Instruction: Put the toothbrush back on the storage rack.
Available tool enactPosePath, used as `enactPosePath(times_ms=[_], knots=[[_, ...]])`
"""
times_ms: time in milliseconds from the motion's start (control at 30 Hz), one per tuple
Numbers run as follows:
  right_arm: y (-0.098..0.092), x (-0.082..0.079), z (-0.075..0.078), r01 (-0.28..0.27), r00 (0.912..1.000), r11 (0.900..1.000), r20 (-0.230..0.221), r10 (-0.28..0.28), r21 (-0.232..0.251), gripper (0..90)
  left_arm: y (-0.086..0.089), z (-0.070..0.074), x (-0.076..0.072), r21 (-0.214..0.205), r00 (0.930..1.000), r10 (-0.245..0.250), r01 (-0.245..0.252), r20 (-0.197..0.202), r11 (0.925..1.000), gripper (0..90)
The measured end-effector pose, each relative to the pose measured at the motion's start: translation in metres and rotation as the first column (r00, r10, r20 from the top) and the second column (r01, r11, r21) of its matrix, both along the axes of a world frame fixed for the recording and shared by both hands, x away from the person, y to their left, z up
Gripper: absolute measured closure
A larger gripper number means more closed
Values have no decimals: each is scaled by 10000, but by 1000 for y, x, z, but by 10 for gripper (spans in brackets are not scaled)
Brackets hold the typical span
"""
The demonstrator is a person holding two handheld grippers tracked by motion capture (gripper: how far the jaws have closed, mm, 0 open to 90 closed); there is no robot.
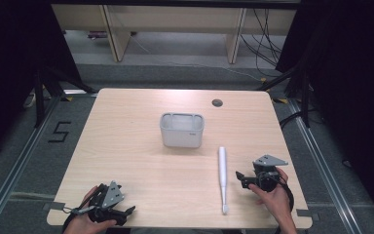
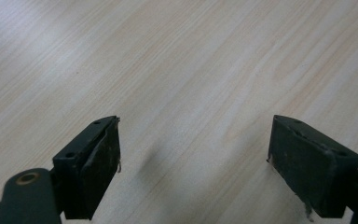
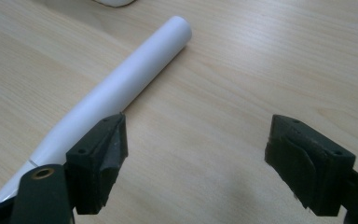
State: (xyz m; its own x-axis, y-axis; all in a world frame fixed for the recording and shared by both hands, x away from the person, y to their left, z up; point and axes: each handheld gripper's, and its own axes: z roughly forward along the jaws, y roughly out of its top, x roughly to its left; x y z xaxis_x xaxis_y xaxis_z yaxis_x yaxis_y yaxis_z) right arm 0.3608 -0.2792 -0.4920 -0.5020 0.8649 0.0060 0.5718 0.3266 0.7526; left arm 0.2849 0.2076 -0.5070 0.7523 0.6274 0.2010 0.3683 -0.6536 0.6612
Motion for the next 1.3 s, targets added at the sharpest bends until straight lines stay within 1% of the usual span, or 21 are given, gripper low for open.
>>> enactPosePath(times_ms=[133, 167, 233, 300, 333, 367, 433, 467, 533, 600, 667, 700, 800, 833, 900, 967, 1033, 1067, 1133, 1267, 1300], knots=[[3, -1, 0, 106, 9999, 9998, 12, -106, 152, 237, 0, -1, 0, -58, 9999, 57, -58, -83, 10000, 162], [2, 2, 1, -223, 9996, 9997, 151, 224, -79, 245, 0, 0, 1, 2, 10000, -12, 12, -26, 10000, 162], [3, 3, 1, -269, 9996, 9996, 49, 269, -11, 246, 1, 0, 0, -30, 10000, -3, 3, -28, 10000, 162], [6, 4, 3, -80, 10000, 9999, 4, 80, 86, 253, 1, 0, 0, -22, 10000, -2, 2, -32, 10000, 162], [5, 7, 3, -356, 9990, 9992, 264, 360, -161, 257, 1, 0, 0, -22, 10000, -2, 2, -32, 10000, 162], [9, 7, 4, -195, 9998, 9997, 90, 194, 111, 263, 1, 0, 0, -14, 10000, -2, 2, -39, 10000, 162], [11, 9, 6, -277, 9994, 9995, 203, 274, 154, 273, 0, -1, 0, -19, 10000, 30, -30, -38, 10000, 162], [13, 9, 7, -240, 9997, 9993, 20, 240, 296, 281, 0, -1, 0, -43, 10000, 61, -61, -35, 10000, 162], [14, 13, 8, -433, 9985, 9990, 343, 428, 131, 309, 1, 0, 0, -52, 10000, 48, -48, -20, 10000, 162], [18, 15, 10, -388, 9988, 9983, 326, 374, 433, 346, 1, 0, 0, -72, 10000, 82, -82, -32, 9999, 162], [18, 18, 11, -604, 9980, 9971, 218, 594, 461, 358, 1, 0, 1, -50, 10000, 67, -67, -21, 10000, 162], [22, 19, 13, -492, 9982, 9978, 366, 475, 454, 419, 1, -1, 0, -72, 10000, 76, -76, -38, 9999, 162], [26, 22, 16, -611, 9979, 9973, 243, 602, 407, 475, 1, -1, 1, -67, 10000, 76, -77, -57, 9999, 162], [28, 27, 17, -729, 9956, 9969, 617, 709, 296, 559, 1, 0, 1, -51, 10000, 60, -61, -29, 10000, 162], [32, 30, 19, -1006, 9938, 9942, 516, 986, 374, 610, 1, 0, 1, -34, 10000, 57, -57, -32, 10000, 162], [37, 30, 22, -802, 9966, 9952, 250, 789, 564, 655, 2, 0, 1, -16, 10000, 59, -59, -25, 10000, 162], [38, 36, 23, -1283, 9892, 9915, 739, 1266, 195, 701, 1, 0, 0, -58, 10000, 56, -57, -53, 10000, 162], [42, 35, 22, -1155, 9923, 9922, 513, 1130, 477, 711, 1, 0, 0, -73, 10000, 47, -48, -81, 10000, 162], [44, 38, 22, -1301, 9902, 9912, 546, 1285, 263, 715, 1, 0, 0, -78, 10000, 45, -45, -85, 10000, 162], [57, 48, 20, -1869, 9815, 9823, 399, 1873, -138, 800, 1, 0, 0, -99, 9999, 49, -50, -96, 9999, 162], [61, 49, 19, -1839, 9825, 9829, 293, 1842, -116, 815, 1, 0, 0, -88, 10000, 50, -51, -81, 9999, 162]])
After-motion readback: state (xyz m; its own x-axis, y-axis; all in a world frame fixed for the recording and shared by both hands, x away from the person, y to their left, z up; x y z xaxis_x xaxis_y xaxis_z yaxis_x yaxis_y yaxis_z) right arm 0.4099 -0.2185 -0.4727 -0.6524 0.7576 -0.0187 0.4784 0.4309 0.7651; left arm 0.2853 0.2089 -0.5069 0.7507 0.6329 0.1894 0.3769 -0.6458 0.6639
